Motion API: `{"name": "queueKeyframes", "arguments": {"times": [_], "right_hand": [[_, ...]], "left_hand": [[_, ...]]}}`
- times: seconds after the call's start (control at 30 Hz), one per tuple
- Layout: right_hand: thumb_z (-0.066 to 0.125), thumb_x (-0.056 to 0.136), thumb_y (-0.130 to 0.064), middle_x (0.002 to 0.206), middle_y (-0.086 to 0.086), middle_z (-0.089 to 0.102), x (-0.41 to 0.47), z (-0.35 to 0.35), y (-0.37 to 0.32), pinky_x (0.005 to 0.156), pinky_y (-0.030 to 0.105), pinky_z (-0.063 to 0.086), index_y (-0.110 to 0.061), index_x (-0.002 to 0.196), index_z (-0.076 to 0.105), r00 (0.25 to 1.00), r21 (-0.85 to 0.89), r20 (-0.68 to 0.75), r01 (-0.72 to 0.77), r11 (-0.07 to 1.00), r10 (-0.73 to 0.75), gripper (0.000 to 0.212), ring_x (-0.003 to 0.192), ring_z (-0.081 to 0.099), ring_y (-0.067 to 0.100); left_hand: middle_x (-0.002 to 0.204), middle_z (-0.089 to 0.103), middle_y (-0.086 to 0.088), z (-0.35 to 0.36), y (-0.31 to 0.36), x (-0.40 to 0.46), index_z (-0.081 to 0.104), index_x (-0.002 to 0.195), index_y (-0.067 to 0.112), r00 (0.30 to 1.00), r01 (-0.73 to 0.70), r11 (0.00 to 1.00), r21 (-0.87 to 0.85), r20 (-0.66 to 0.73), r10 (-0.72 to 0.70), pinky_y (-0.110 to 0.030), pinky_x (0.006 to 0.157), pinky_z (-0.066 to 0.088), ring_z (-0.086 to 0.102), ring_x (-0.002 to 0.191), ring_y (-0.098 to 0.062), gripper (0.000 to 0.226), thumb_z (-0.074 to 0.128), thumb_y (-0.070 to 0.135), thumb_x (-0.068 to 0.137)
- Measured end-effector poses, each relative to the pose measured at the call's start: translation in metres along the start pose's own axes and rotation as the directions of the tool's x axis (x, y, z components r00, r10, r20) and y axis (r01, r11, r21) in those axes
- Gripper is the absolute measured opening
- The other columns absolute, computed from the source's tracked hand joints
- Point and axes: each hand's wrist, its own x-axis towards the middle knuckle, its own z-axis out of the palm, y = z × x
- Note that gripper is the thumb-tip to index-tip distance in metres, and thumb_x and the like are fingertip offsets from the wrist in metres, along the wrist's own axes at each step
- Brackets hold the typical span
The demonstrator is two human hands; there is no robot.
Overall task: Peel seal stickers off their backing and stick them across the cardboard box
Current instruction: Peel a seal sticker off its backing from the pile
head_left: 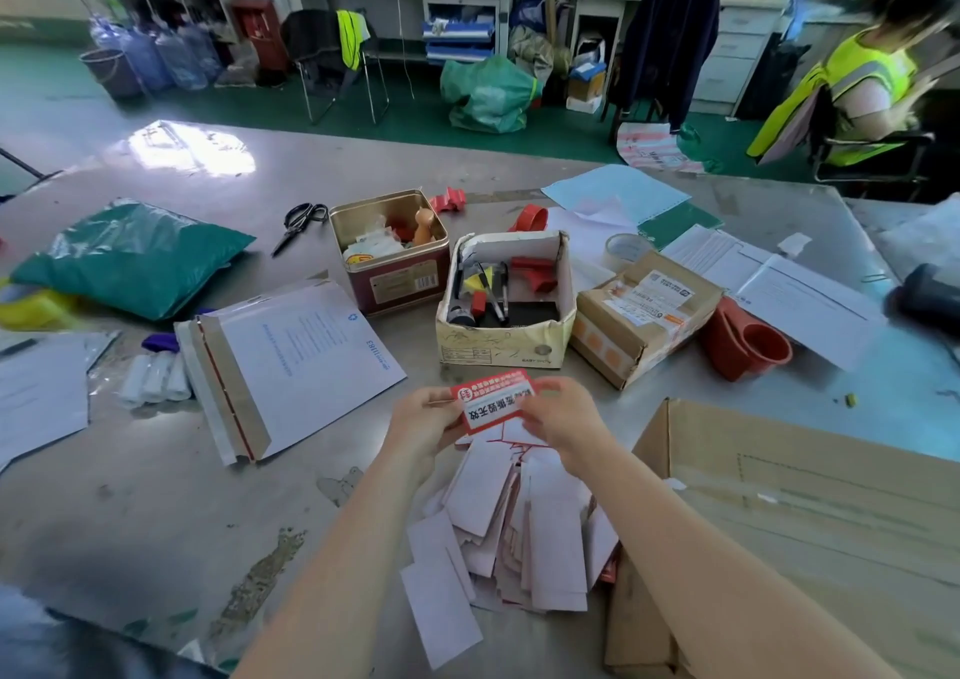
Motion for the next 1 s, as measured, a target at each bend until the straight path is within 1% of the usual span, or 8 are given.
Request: {"name": "queueKeyframes", "arguments": {"times": [0.07, 0.13, 0.27, 0.4, 0.53, 0.6, 0.73, 1.0], "right_hand": [[0.054, 0.089, 0.002, 0.099, 0.015, 0.066, -0.006, -0.007, -0.012, 0.078, 0.03, 0.054, -0.006, 0.099, 0.058, 0.997, 0.134, -0.038, 0.075, 0.988, -0.07, 0.013, 0.09, 0.064, 0.024], [0.055, 0.09, -0.001, 0.095, 0.011, 0.067, -0.017, -0.015, -0.024, 0.077, 0.03, 0.056, -0.004, 0.101, 0.061, 0.986, 0.171, -0.069, 0.158, 0.972, -0.149, 0.013, 0.088, 0.066, 0.022], [0.064, 0.086, -0.01, 0.092, 0.009, 0.07, -0.034, -0.031, -0.042, 0.08, 0.035, 0.057, -0.012, 0.092, 0.064, 0.961, 0.195, -0.127, 0.265, 0.944, -0.244, 0.007, 0.086, 0.069, 0.022], [0.068, 0.083, -0.015, 0.085, 0.006, 0.072, -0.048, -0.048, -0.052, 0.069, 0.032, 0.058, -0.016, 0.085, 0.066, 0.905, -0.051, -0.095, 0.412, 0.91, -0.415, 0.003, 0.078, 0.07, 0.019], [0.07, 0.081, -0.018, 0.082, 0.004, 0.072, -0.06, -0.061, -0.062, 0.067, 0.026, 0.055, -0.014, 0.088, 0.068, 0.844, -0.292, 0.012, 0.516, 0.805, -0.536, 0.008, 0.075, 0.069, 0.015], [0.07, 0.081, -0.019, 0.084, 0.005, 0.073, -0.065, -0.067, -0.066, 0.068, 0.027, 0.056, -0.014, 0.089, 0.068, 0.829, -0.316, 0.015, 0.534, 0.784, -0.559, 0.01, 0.077, 0.07, 0.016], [0.071, 0.08, -0.018, 0.083, 0.004, 0.073, -0.075, -0.074, -0.07, 0.065, 0.022, 0.055, -0.015, 0.086, 0.061, 0.824, -0.248, -0.025, 0.543, 0.802, -0.566, 0.012, 0.076, 0.071, 0.013], [0.065, 0.085, -0.019, 0.087, 0.002, 0.074, -0.09, -0.08, -0.065, 0.068, 0.028, 0.059, -0.02, 0.094, 0.06, 0.866, 0.07, -0.066, 0.499, 0.863, -0.496, 0.01, 0.079, 0.072, 0.013]], "left_hand": [[0.096, 0.07, -0.015, 0.006, 0.006, -0.005, 0.056, 0.095, 0.003, 0.999, -0.016, 0.999, 0.032, 0.043, 0.015, -0.04, 0.081, 0.057, 0.07, 0.084, -0.024, 0.006, 0.056, 0.002, 0.09], [0.096, 0.071, -0.015, 0.014, 0.013, -0.013, 0.055, 0.099, 0.002, 0.993, -0.036, 0.998, 0.054, 0.114, 0.029, -0.041, 0.085, 0.056, 0.071, 0.087, -0.024, 0.012, 0.059, 0.004, 0.088], [0.097, 0.07, -0.009, 0.028, 0.031, -0.03, 0.056, 0.1, 0.01, 0.964, -0.175, 0.972, 0.154, 0.229, 0.137, -0.03, 0.078, 0.057, 0.069, 0.087, -0.018, 0.018, 0.065, 0.011, 0.086], [0.096, 0.07, 0.004, 0.037, 0.053, -0.049, 0.063, 0.105, 0.021, 0.872, -0.462, 0.813, 0.356, 0.349, 0.342, -0.024, 0.075, 0.052, 0.066, 0.091, -0.01, 0.019, 0.063, 0.025, 0.087], [0.096, 0.071, 0.003, 0.043, 0.071, -0.06, 0.066, 0.098, 0.018, 0.824, -0.552, 0.743, 0.378, 0.386, 0.415, -0.03, 0.081, 0.056, 0.068, 0.091, -0.01, 0.013, 0.062, 0.024, 0.087], [0.094, 0.072, 0.001, 0.047, 0.075, -0.065, 0.065, 0.094, 0.016, 0.81, -0.573, 0.729, 0.373, 0.389, 0.438, -0.032, 0.081, 0.056, 0.068, 0.089, -0.012, 0.01, 0.063, 0.022, 0.087], [0.09, 0.072, -0.001, 0.054, 0.077, -0.075, 0.063, 0.088, 0.015, 0.791, -0.598, 0.735, 0.32, 0.38, 0.479, -0.029, 0.077, 0.057, 0.07, 0.085, -0.012, 0.004, 0.064, 0.019, 0.086], [0.087, 0.072, -0.001, 0.064, 0.078, -0.085, 0.063, 0.09, 0.01, 0.806, -0.572, 0.791, 0.217, 0.329, 0.492, -0.022, 0.067, 0.056, 0.07, 0.078, -0.01, 0.012, 0.065, 0.021, 0.085]]}}
